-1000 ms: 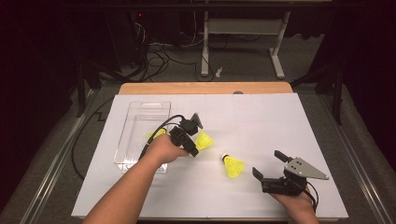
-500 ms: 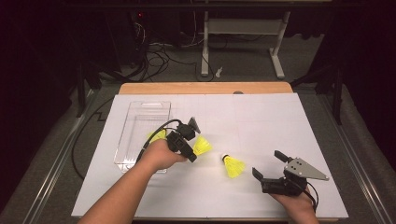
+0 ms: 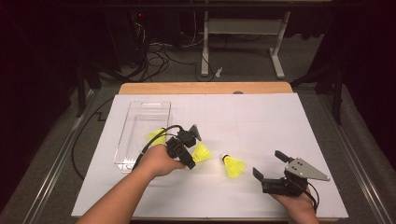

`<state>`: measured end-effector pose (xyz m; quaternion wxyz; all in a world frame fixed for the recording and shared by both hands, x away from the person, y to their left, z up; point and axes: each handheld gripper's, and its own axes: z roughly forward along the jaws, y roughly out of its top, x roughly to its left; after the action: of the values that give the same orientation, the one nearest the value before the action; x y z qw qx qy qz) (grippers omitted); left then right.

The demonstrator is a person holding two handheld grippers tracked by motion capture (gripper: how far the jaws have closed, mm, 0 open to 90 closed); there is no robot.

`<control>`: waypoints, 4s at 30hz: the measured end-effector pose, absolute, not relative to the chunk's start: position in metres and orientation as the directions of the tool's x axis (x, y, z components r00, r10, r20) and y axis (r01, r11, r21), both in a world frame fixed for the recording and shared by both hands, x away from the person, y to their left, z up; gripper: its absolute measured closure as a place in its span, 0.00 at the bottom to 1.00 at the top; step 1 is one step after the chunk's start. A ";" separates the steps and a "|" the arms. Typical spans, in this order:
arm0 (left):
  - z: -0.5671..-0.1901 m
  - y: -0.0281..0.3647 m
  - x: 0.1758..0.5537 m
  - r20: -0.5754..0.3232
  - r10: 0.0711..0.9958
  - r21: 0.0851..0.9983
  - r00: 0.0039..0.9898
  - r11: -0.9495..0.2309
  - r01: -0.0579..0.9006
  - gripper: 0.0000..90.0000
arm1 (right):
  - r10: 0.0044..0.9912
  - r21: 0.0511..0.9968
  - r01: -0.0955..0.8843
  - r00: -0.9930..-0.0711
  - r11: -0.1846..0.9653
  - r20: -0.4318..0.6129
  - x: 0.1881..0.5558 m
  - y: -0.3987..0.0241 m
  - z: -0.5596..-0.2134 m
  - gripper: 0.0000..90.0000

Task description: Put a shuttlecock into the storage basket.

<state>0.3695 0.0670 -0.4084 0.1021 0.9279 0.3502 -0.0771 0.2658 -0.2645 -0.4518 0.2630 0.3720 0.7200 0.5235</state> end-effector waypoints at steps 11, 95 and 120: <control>-0.408 0.068 0.362 -0.222 0.623 0.099 0.750 -0.751 0.653 0.72 | 0.811 0.949 0.263 -0.585 0.177 0.011 0.266 -0.264 -0.452 0.00; -0.328 0.200 0.390 -0.231 0.801 0.156 0.553 -0.530 0.833 0.72 | 0.809 0.951 0.257 -0.588 0.174 0.011 0.265 -0.263 -0.453 0.00; -0.340 0.248 0.392 -0.234 0.862 0.136 0.449 -0.428 0.894 0.72 | 0.808 0.949 0.260 -0.589 0.177 0.011 0.265 -0.262 -0.453 0.00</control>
<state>0.3924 0.2475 -0.3403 0.1206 0.8425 0.5211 -0.0645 0.2650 -0.2623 -0.4534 0.2616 0.3704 0.7212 0.5237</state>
